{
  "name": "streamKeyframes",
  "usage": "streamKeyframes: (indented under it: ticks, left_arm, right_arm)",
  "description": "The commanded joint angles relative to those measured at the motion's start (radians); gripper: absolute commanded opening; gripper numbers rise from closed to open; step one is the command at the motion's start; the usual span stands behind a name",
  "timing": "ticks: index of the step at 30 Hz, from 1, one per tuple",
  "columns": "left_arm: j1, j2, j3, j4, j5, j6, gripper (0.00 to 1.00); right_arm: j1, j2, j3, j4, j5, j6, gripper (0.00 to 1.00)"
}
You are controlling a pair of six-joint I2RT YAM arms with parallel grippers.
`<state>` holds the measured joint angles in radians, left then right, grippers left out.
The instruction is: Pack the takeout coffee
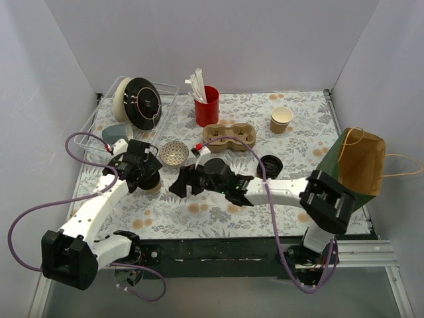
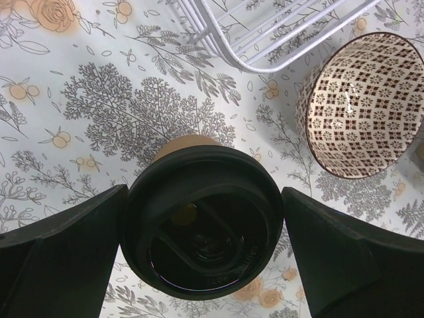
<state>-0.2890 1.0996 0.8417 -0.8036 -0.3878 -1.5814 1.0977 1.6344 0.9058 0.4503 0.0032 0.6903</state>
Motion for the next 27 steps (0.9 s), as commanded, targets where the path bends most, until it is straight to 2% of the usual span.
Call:
streamKeyframes:
  ticks: [1,10,15,20,27]
  left_arm:
    - [0.008,-0.046,-0.013,0.001,0.035,-0.032,0.98]
    - [0.008,-0.06,-0.058,0.02,0.046,-0.031,0.98]
    - [0.008,-0.063,-0.058,0.026,0.058,-0.04,0.98]
    - [0.008,-0.067,-0.046,0.018,0.058,-0.045,0.98]
    - [0.007,-0.063,-0.027,0.006,0.052,-0.048,0.98]
  right_arm:
    - [0.028,0.094,0.119,0.166,0.047,0.009,0.91]
    - [0.033,0.272,0.258,0.222,0.007,0.02,0.9]
    - [0.036,0.335,0.326,0.131,0.073,0.07,0.9]
    - [0.05,0.372,0.386,0.041,0.148,0.075,0.86]
    - [0.059,0.406,0.426,0.013,0.173,0.058,0.76]
